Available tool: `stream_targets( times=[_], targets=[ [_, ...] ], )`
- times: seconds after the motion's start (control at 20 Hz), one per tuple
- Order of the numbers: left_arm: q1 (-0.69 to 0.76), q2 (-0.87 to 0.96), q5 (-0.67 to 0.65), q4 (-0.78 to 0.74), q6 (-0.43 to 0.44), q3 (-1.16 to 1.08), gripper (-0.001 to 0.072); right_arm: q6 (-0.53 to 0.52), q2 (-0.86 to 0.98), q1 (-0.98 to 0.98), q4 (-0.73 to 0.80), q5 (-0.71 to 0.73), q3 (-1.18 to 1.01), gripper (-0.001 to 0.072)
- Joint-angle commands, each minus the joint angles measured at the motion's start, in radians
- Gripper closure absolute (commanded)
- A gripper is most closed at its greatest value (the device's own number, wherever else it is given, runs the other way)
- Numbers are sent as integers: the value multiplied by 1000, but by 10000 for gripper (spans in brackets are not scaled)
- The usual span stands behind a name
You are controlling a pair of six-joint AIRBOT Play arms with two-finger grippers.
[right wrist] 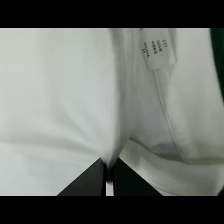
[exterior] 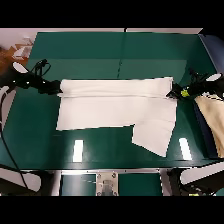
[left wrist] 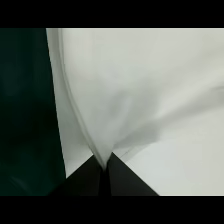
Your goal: Fold the shirts.
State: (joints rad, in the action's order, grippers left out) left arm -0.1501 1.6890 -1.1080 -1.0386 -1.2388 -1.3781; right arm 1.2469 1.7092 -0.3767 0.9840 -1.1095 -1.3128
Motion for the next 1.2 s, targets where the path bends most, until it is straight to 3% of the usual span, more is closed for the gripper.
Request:
stream_targets(
  times=[0.0,0.15,0.3,0.35,0.4,0.45,0.55,0.6,0.7,0.75,0.9,1.0,1.15],
  targets=[
    [26,38,10,-6,-18,1,687,2,-1,0,3,1,2,698],
    [43,53,61,-22,-25,1,687,2,-1,0,3,1,2,698],
    [40,51,13,-83,-75,-6,675,2,-1,0,4,0,0,697],
    [40,51,-19,-91,-95,-13,333,3,-2,-1,4,-10,-4,571],
    [40,51,-54,-94,-121,-25,31,8,-2,-8,5,-33,-18,310],
    [40,50,-110,-101,-148,-54,2,31,-3,-19,9,-75,-41,259],
    [40,49,-263,-159,-181,-146,3,96,-11,-55,32,-188,-95,283],
    [40,49,-356,-200,-207,-201,27,111,-26,-79,31,-243,-103,404],
    [40,48,-531,-249,-224,-282,681,111,-74,-113,31,-321,-77,623],
    [40,40,-587,-248,-229,-299,688,111,-113,-125,32,-335,-36,698],
    [42,-69,-617,-248,-237,-223,689,112,-263,-152,57,-332,141,698],
    [42,-246,-554,-249,-227,-34,689,132,-382,-187,103,-313,277,698],
    [42,-599,-353,-217,-251,365,690,194,-571,-256,109,-254,491,698]
  ],
)
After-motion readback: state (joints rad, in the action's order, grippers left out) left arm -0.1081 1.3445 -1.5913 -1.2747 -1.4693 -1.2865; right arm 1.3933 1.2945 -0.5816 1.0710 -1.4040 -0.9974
